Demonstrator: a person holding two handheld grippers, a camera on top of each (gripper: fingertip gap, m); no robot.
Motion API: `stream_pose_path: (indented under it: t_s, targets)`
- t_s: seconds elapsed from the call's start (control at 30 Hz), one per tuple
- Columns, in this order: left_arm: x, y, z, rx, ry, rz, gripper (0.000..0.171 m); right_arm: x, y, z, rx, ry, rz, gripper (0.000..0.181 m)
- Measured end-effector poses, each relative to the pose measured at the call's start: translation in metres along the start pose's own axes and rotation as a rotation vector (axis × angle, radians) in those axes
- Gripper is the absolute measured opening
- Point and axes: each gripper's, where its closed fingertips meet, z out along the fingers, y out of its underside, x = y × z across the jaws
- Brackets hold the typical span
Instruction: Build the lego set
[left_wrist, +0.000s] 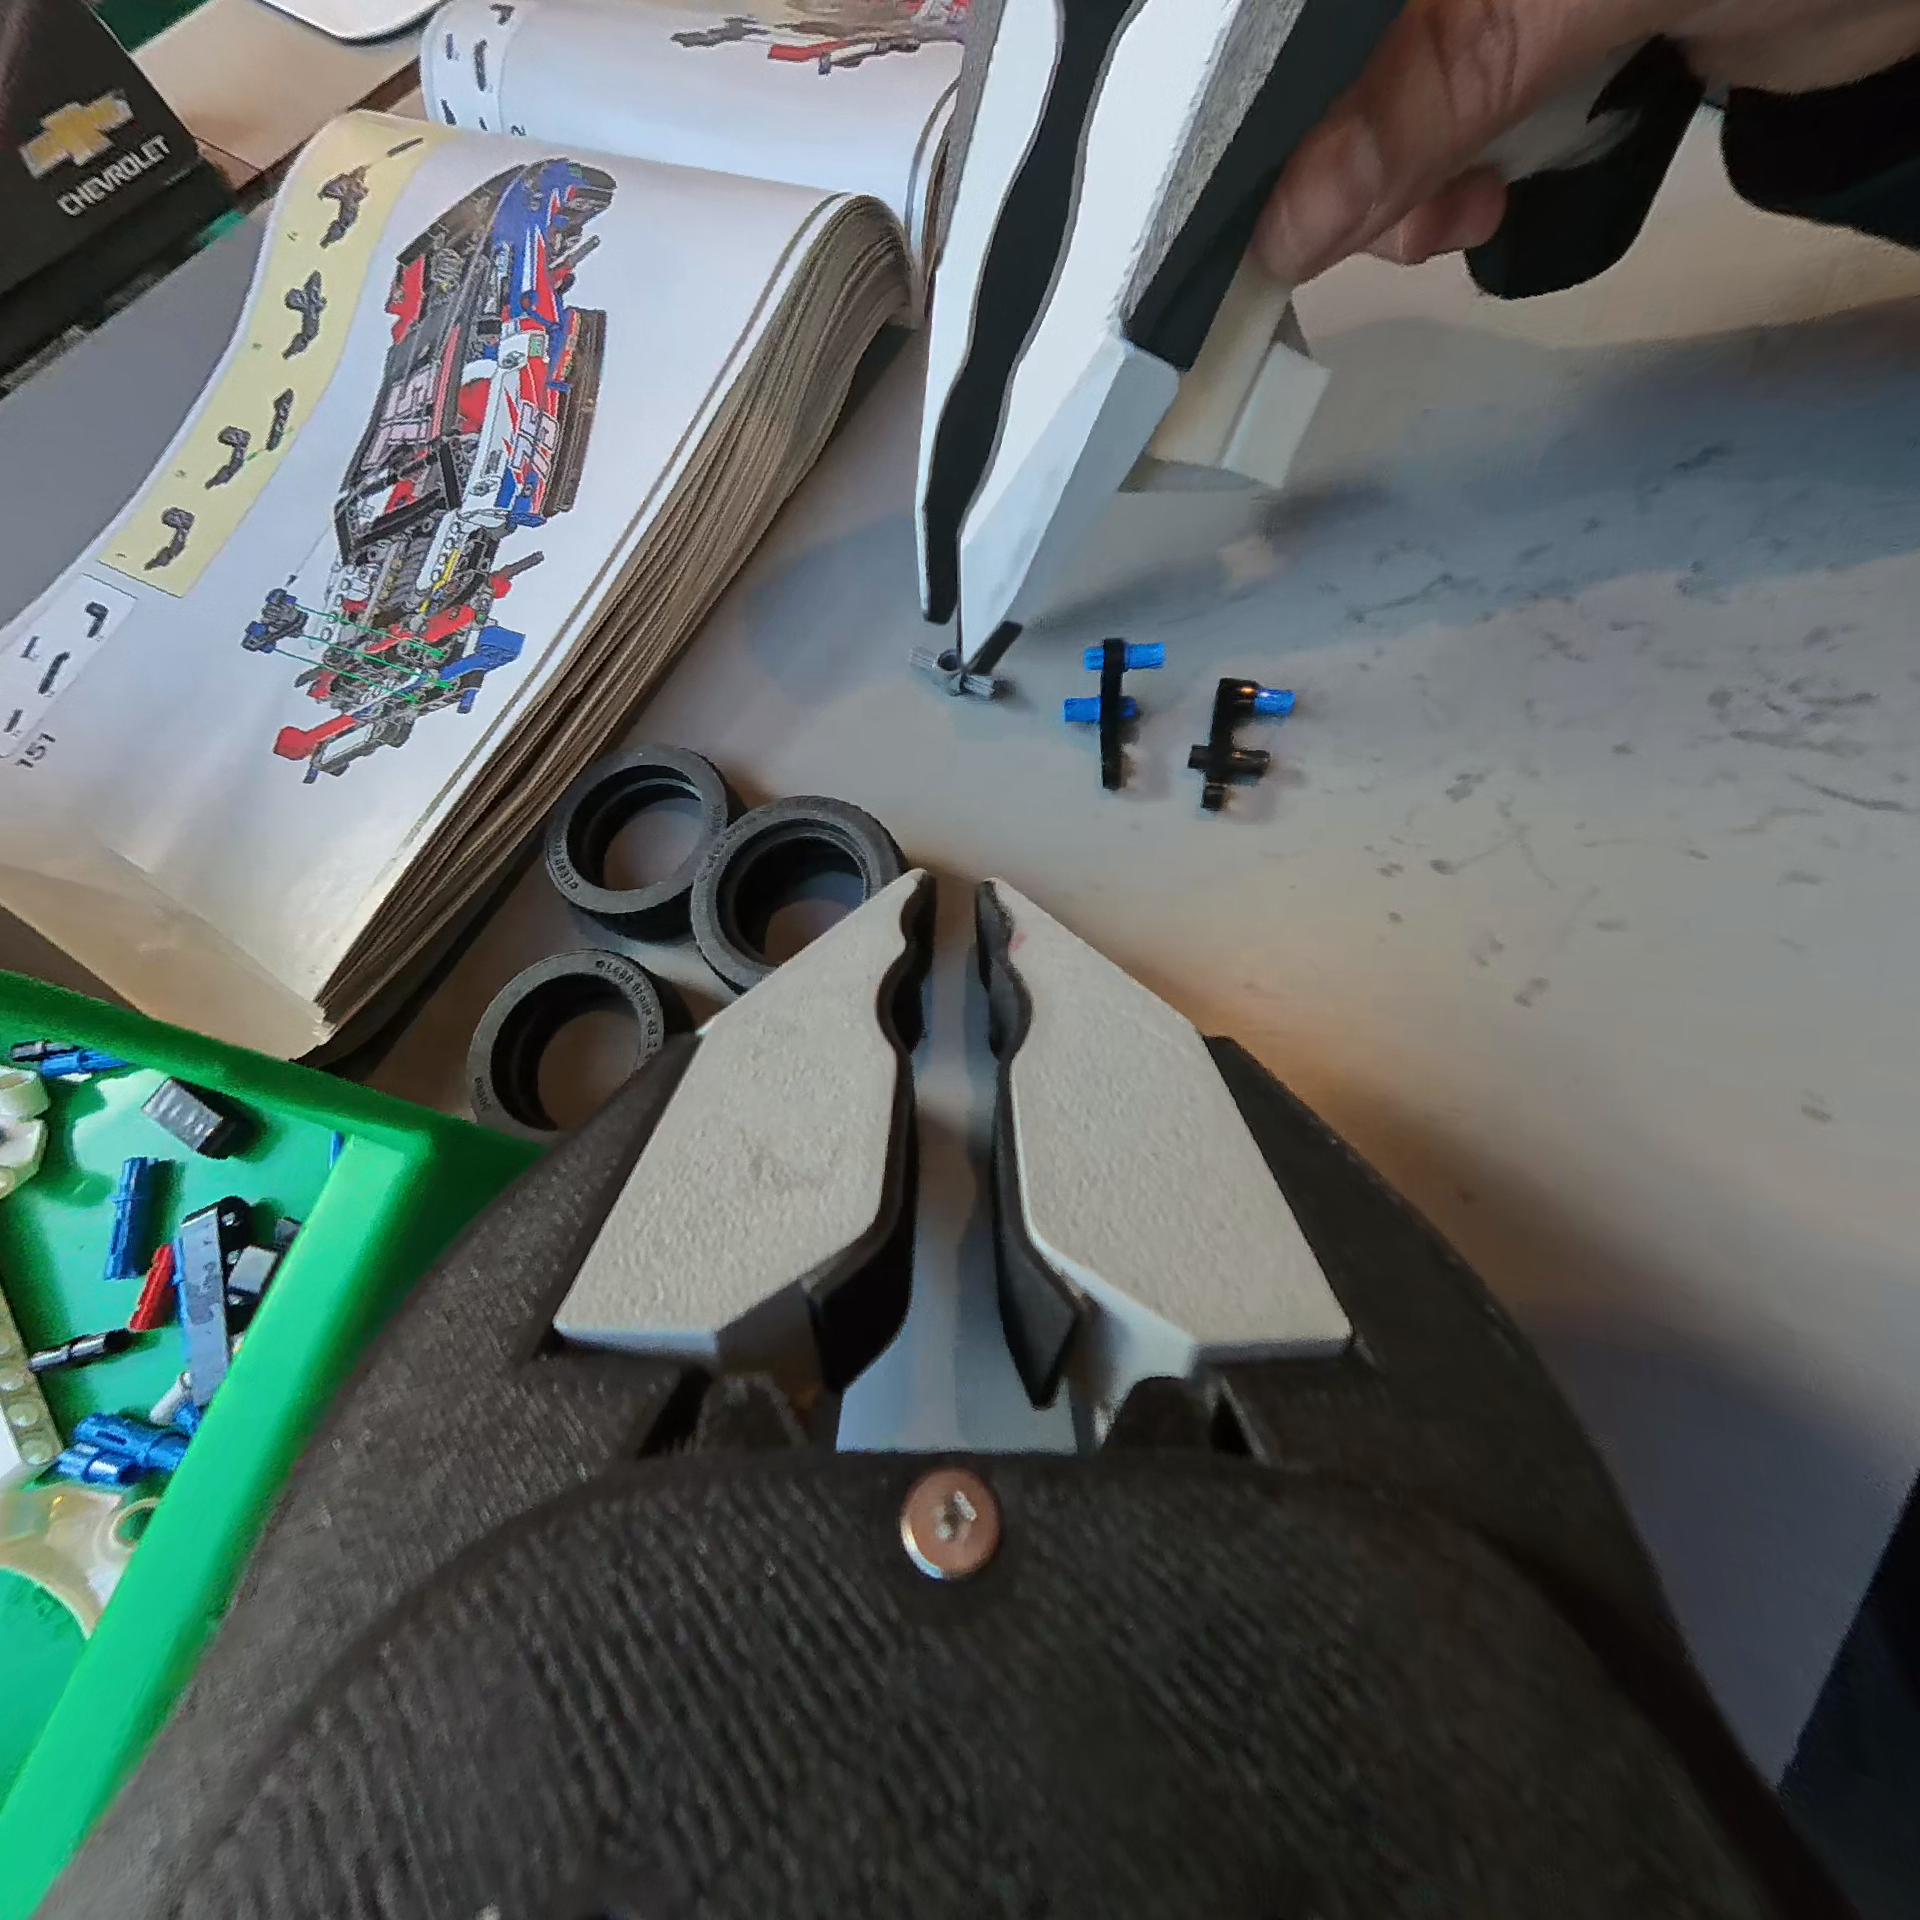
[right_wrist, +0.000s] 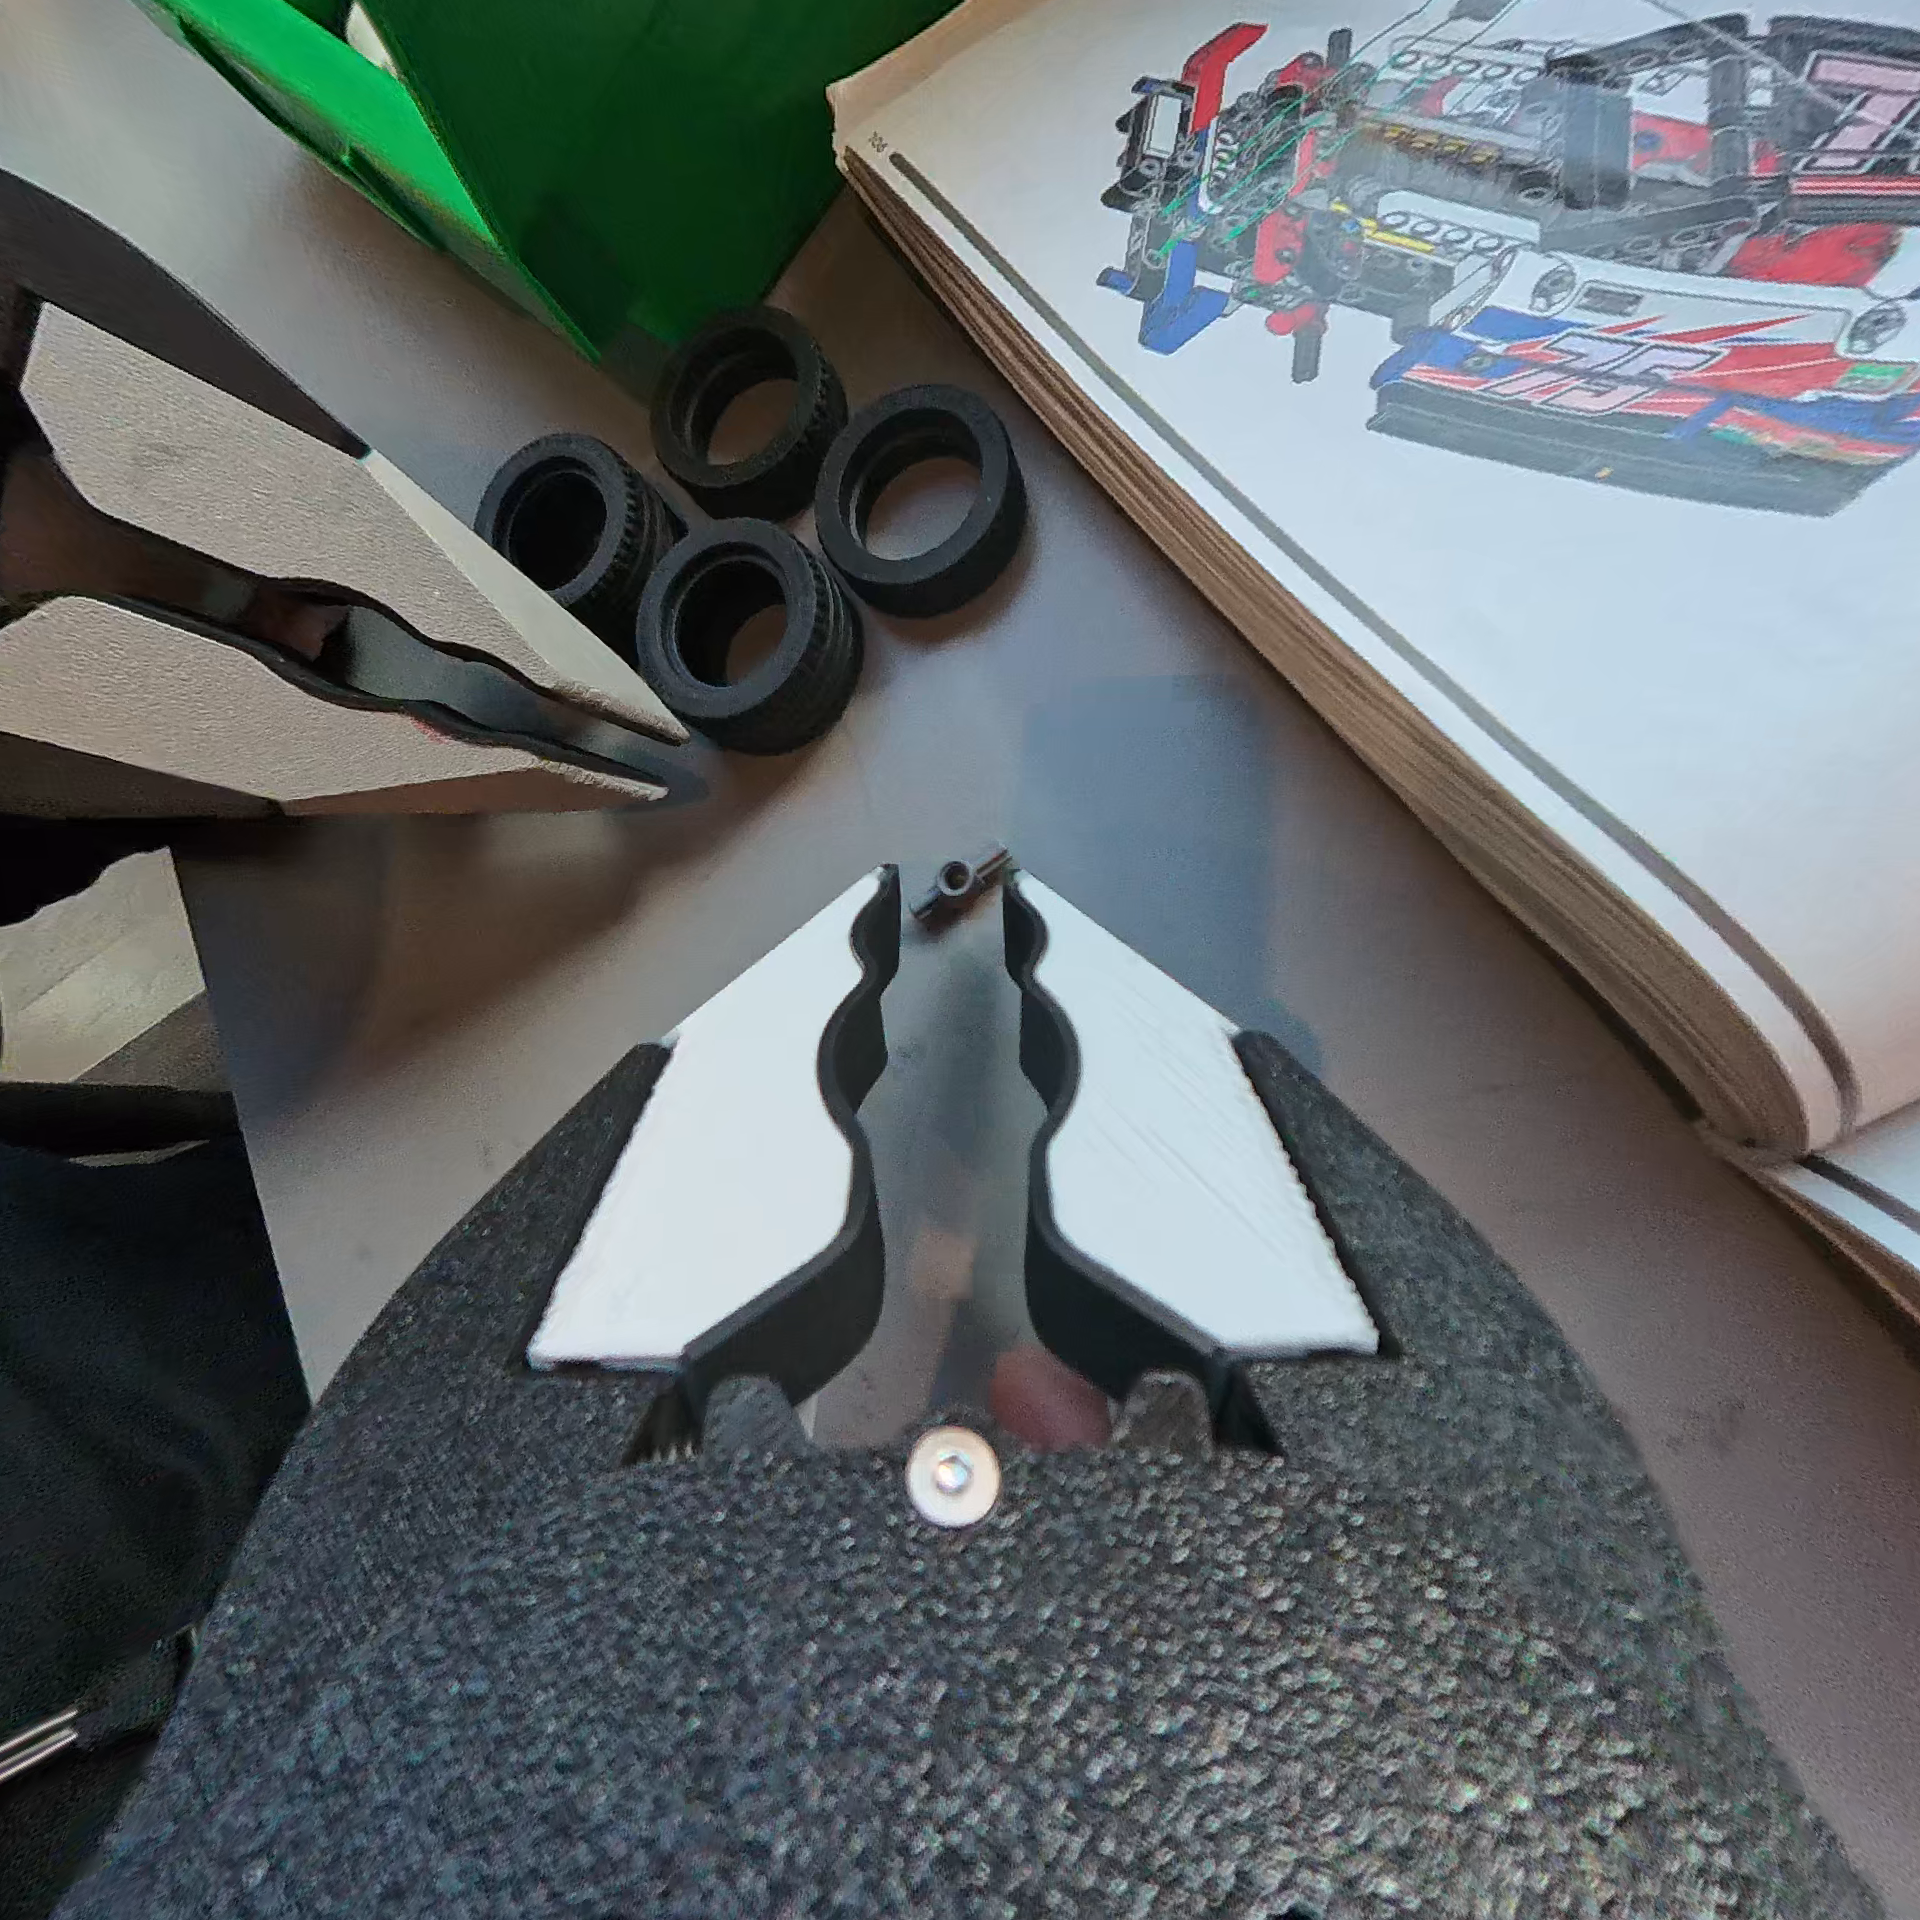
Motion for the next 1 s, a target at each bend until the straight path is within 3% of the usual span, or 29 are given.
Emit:
stream_pose_path:
  t_s: [0.2, 0.5, 0.57, 0.7, 0.8, 1.0]
  targets:
    - [0.004, 0.000, 0.000, -0.003, 0.046, 0.020, 0.009, 0.000, 0.004, 0.009, -0.073, 0.023, -0.044, 0.009]
    - [-0.001, -0.027, 0.006, -0.097, 0.201, 0.295, 0.000, -0.028, 0.001, -0.005, -0.069, -0.084, -0.224, 0.009]
    - [-0.003, -0.032, 0.007, -0.102, 0.219, 0.344, 0.007, -0.035, -0.001, -0.012, -0.056, -0.094, -0.262, 0.009]
    - [0.000, -0.031, 0.002, -0.085, 0.294, 0.282, 0.004, -0.047, -0.004, -0.024, -0.005, -0.114, -0.298, 0.009]
    - [0.012, -0.030, -0.003, -0.040, 0.381, 0.199, 0.014, -0.060, -0.006, -0.031, 0.055, -0.162, -0.316, 0.009]
    - [0.014, -0.031, -0.005, -0.009, 0.418, 0.219, 0.010, -0.066, 0.004, -0.027, 0.033, -0.199, -0.373, 0.009]
